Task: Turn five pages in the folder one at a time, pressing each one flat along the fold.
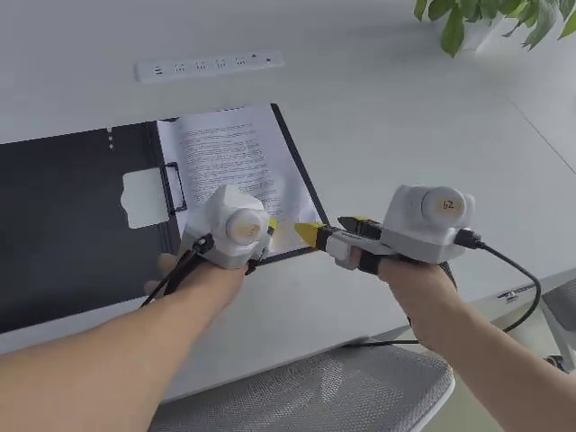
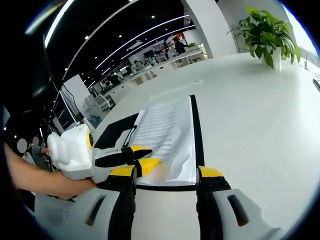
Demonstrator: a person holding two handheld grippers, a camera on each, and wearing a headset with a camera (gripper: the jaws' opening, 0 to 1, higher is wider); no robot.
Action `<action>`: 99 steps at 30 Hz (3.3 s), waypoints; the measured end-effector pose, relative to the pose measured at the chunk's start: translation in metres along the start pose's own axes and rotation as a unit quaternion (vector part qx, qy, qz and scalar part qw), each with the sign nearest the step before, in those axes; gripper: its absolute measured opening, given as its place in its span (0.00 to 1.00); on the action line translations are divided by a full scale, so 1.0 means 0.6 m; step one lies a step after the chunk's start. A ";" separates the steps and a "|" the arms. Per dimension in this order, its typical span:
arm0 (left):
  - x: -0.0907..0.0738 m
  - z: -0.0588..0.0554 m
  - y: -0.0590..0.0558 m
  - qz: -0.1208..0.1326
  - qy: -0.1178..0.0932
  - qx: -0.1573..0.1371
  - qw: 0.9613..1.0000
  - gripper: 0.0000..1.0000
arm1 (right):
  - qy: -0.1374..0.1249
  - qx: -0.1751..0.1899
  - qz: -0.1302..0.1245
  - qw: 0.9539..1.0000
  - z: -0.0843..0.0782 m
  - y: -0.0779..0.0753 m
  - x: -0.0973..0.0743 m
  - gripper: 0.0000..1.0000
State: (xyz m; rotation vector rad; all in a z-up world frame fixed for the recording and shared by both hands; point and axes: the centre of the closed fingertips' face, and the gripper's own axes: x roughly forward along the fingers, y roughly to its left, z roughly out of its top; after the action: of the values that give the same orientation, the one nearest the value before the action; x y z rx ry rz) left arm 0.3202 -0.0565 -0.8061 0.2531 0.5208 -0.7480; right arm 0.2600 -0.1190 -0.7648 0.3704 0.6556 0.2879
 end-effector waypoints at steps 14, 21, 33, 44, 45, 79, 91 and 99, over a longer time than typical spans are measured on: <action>0.001 -0.001 -0.001 0.003 0.000 0.003 1.000 0.16 | 0.025 0.039 0.007 0.999 -0.016 -0.005 0.037 0.24; 0.002 -0.001 -0.001 0.003 0.000 0.002 1.000 0.16 | 0.028 0.042 0.003 0.999 -0.017 -0.006 0.043 0.12; -0.001 0.000 -0.001 0.006 0.000 -0.007 1.000 0.16 | 0.018 0.057 -0.001 0.998 -0.017 -0.009 0.040 0.00; -0.016 -0.004 0.002 0.000 0.015 -0.031 0.999 0.18 | -0.001 0.064 0.030 0.997 0.001 0.022 0.036 0.00; -0.017 -0.006 0.004 -0.001 0.020 -0.024 1.000 0.18 | -0.002 0.063 0.032 0.997 0.003 0.026 0.036 0.00; -0.325 0.024 0.186 0.068 -0.036 -0.092 0.993 0.28 | -0.016 -0.042 0.210 0.977 0.046 0.349 0.056 0.00; -0.426 -0.042 0.275 0.123 -0.038 -0.125 0.984 0.26 | 0.033 -0.070 0.221 0.972 -0.016 0.433 0.141 0.00; -0.456 -0.079 0.304 0.142 -0.035 -0.142 0.979 0.26 | 0.073 -0.089 0.226 0.967 -0.066 0.472 0.193 0.00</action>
State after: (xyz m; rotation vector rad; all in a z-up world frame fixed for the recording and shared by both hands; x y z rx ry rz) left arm 0.2630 0.2510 -0.6934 0.0325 0.5051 -0.3964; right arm 0.2821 0.1874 -0.7369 0.3253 0.6793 0.8099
